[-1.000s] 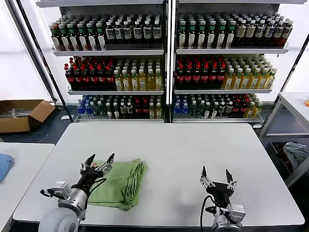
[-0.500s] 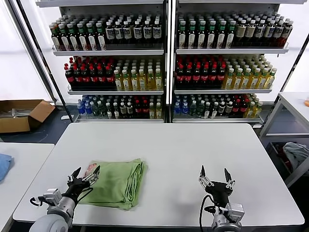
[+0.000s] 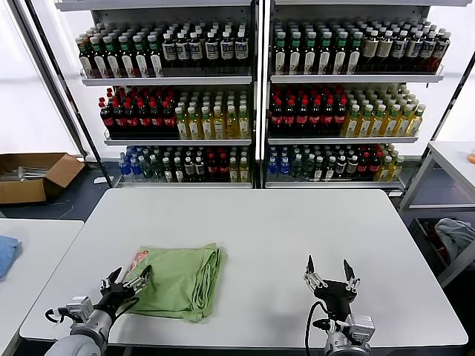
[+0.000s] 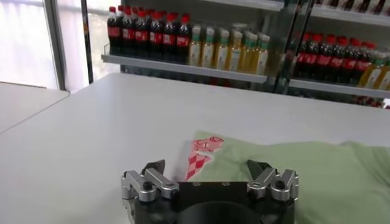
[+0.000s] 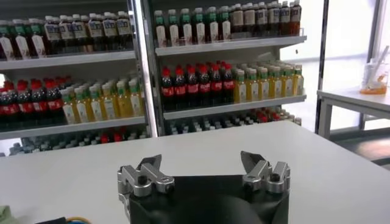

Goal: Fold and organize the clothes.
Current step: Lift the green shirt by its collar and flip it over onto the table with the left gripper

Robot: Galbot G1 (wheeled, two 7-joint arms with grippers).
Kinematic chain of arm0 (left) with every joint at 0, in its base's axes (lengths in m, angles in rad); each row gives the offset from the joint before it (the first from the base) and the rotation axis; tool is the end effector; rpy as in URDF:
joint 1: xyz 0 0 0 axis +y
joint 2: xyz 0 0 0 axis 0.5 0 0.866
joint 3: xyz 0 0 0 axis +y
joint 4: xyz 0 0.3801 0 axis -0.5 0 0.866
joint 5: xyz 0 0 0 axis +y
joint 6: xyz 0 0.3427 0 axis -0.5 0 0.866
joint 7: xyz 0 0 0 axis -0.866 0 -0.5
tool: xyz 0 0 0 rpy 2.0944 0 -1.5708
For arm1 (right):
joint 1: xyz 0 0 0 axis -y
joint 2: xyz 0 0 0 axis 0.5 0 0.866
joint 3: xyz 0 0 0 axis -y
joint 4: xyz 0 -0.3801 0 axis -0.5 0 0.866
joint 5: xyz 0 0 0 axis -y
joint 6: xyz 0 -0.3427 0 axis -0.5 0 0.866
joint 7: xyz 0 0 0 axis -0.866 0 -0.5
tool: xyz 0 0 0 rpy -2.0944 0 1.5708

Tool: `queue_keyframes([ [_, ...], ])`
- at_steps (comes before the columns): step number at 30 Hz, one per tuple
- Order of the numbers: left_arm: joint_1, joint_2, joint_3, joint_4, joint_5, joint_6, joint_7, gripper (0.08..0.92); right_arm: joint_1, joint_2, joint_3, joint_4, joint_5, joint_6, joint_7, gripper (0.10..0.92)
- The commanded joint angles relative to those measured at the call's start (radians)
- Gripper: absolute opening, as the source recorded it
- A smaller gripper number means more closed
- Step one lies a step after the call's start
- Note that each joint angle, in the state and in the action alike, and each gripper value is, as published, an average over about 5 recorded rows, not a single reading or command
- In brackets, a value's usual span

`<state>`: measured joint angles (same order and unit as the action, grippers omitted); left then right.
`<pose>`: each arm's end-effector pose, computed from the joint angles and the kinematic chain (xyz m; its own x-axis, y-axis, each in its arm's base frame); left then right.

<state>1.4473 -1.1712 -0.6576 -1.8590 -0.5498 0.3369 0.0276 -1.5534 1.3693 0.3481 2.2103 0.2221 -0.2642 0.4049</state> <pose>0.2051 0.1504 -0.3510 -0.9137 0.0630 0.4014 0.0071 0.9902 -0.1392 0.1487 0.0119 -0.2901 -0.9742 0.1107 0.1968 0.1247 0.9904 0.0600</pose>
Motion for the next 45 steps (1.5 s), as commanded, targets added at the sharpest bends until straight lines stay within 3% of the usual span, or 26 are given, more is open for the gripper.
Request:
queue_keyframes([
  [1, 0.005, -0.002, -0.001, 0.031, 0.011, 0.000, 0.022, 0.823, 0.001, 0.001, -0.001, 0.003, -0.001, -0.002, -0.001, 0.823],
  [8, 0.009, -0.006, 0.004, 0.033, 0.011, -0.004, 0.033, 0.778, 0.003, 0.004, -0.004, -0.003, -0.002, -0.001, -0.002, 0.823],
  [22, 0.009, -0.008, 0.003, 0.044, 0.018, -0.009, 0.052, 0.378, 0.014, 0.003, 0.000, -0.006, -0.002, 0.000, -0.003, 0.823],
  [31, 0.007, 0.022, -0.052, 0.054, 0.070, -0.084, 0.056, 0.132, 0.020, 0.000, 0.002, -0.014, -0.008, 0.001, -0.004, 0.823],
  [36, -0.022, 0.131, -0.201, 0.093, 0.044, -0.104, 0.016, 0.108, 0.028, -0.005, 0.003, -0.009, -0.007, -0.002, -0.003, 0.823],
  [41, -0.080, 0.323, -0.356, 0.239, 0.004, -0.112, 0.008, 0.108, 0.022, -0.011, 0.003, -0.013, -0.005, 0.002, -0.001, 0.823],
  [45, -0.116, 0.459, -0.397, 0.326, 0.005, -0.115, 0.035, 0.108, 0.019, -0.010, 0.001, -0.009, -0.002, 0.004, 0.000, 0.823],
])
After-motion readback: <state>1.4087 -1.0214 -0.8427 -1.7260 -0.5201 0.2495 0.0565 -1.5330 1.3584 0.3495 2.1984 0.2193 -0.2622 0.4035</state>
